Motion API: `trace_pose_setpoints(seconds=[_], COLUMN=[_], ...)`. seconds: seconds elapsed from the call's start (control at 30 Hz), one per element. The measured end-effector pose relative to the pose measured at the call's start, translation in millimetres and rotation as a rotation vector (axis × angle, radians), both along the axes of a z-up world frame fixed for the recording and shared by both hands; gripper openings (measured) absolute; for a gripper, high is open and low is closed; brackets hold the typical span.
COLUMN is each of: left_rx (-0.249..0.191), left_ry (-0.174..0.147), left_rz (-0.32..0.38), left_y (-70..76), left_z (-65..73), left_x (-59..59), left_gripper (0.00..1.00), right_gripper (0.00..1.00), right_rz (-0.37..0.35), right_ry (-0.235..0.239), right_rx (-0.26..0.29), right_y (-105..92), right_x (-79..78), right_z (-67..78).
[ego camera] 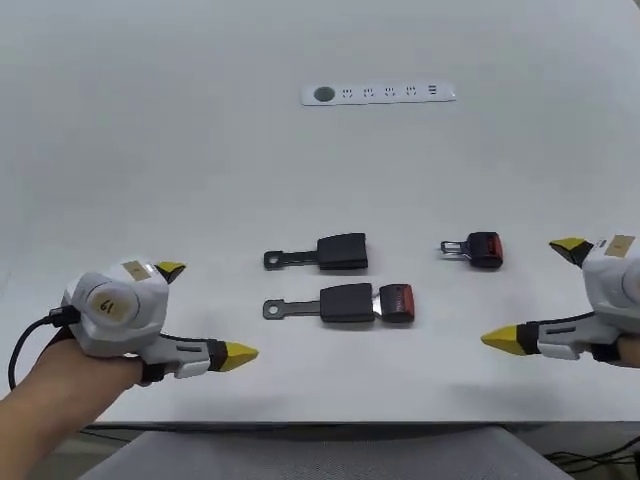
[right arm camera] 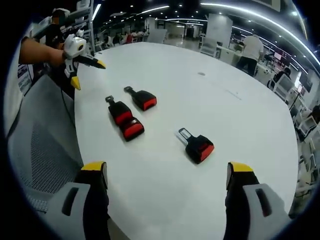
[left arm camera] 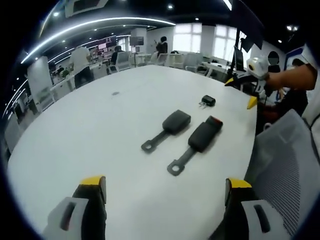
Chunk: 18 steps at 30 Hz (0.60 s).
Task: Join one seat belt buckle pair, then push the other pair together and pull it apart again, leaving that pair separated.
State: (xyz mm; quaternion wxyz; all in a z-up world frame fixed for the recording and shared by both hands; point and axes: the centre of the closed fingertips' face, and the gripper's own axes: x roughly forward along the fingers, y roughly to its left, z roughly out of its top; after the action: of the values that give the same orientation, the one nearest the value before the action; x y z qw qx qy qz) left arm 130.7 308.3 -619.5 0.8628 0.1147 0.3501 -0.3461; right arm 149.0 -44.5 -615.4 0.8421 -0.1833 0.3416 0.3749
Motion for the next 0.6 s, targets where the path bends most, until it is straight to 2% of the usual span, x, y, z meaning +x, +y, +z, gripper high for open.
trace_pose_setpoints(seconds=[0.07,0.17,0.2,0.27,0.33,0.37,0.6], left_rx=[-0.019,-0.04,-0.043,-0.048,-0.056,-0.058,-0.073], left_ry=[0.001,-0.001,-0.005,-0.01,-0.007,-0.006,-0.022], left_rz=[0.017,0.033,0.038,0.043,0.052,0.053,0.064], left_y=[0.2,4.4,8.3,6.9,5.1,4.9,2.9], left_z=[4.8,4.7,5.0,6.5,8.3,8.6,12.3], left_x=[-0.7,-1.5,0.1,0.1,0.6,0.3,1.5], left_gripper=[1.0,1.0,1.0,1.0,1.0,1.0,1.0], right_gripper=[1.0,1.0,1.0,1.0,1.0,1.0,1.0], right_rz=[0.0,-0.004,-0.008,-0.009,-0.007,-0.001,-0.028], right_ry=[-0.003,-0.003,-0.006,-0.007,-0.033,-0.041,-0.024], right_rx=[0.0,0.001,0.0,-0.004,-0.049,-0.055,-0.035], right_y=[2.1,3.6,3.6,3.7,-1.2,-1.4,-2.8], right_x=[-2.5,-5.5,-6.5,-9.3,-9.4,-9.9,-14.8], right_z=[0.1,-0.2,-0.2,-1.0,-2.2,-2.8,-5.0])
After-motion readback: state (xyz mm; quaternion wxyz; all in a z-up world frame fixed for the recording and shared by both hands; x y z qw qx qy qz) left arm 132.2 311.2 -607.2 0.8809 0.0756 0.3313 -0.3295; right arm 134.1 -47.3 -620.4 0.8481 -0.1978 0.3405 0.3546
